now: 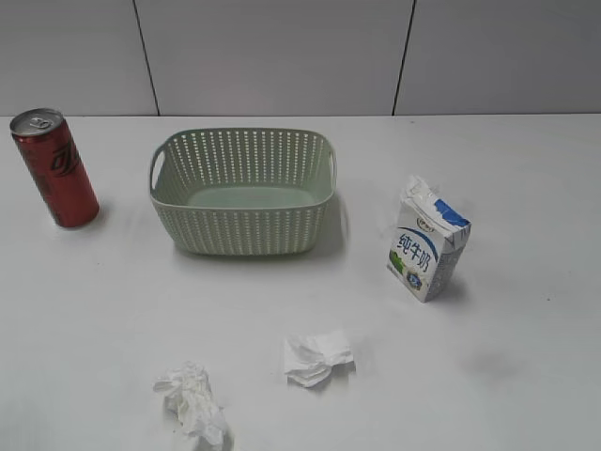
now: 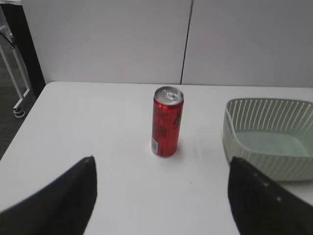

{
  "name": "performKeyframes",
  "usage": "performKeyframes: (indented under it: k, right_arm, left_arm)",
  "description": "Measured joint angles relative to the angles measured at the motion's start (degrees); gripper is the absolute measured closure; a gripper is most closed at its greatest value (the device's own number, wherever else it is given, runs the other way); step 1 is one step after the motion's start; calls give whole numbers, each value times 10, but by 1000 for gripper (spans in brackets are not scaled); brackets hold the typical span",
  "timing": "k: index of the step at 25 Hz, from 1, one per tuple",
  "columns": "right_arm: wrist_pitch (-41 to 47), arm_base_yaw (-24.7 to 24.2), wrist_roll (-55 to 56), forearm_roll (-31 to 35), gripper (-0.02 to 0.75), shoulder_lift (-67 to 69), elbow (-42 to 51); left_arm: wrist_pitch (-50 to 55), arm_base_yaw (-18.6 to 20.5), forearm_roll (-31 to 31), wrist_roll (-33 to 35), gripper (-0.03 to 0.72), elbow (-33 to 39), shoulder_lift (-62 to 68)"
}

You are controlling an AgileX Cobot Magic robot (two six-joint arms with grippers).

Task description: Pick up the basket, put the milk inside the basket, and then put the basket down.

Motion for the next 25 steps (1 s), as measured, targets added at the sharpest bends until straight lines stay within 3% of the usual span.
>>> performKeyframes:
  k: [6,14,19,25]
  right_arm:
    - [0,0,-1,0,164,0,0]
    - [0,0,-1,0,164,0,0]
    - [0,0,0,0,164,0,0]
    - [0,0,0,0,164,0,0]
  left_arm:
    - [-7,0,-38,1,57,-137,226]
    - [83,-4,-140,49,61,-328,484]
    - [112,-65,-141,51,64,-394,592]
    - [116,-135,-124,45,70,-411,705]
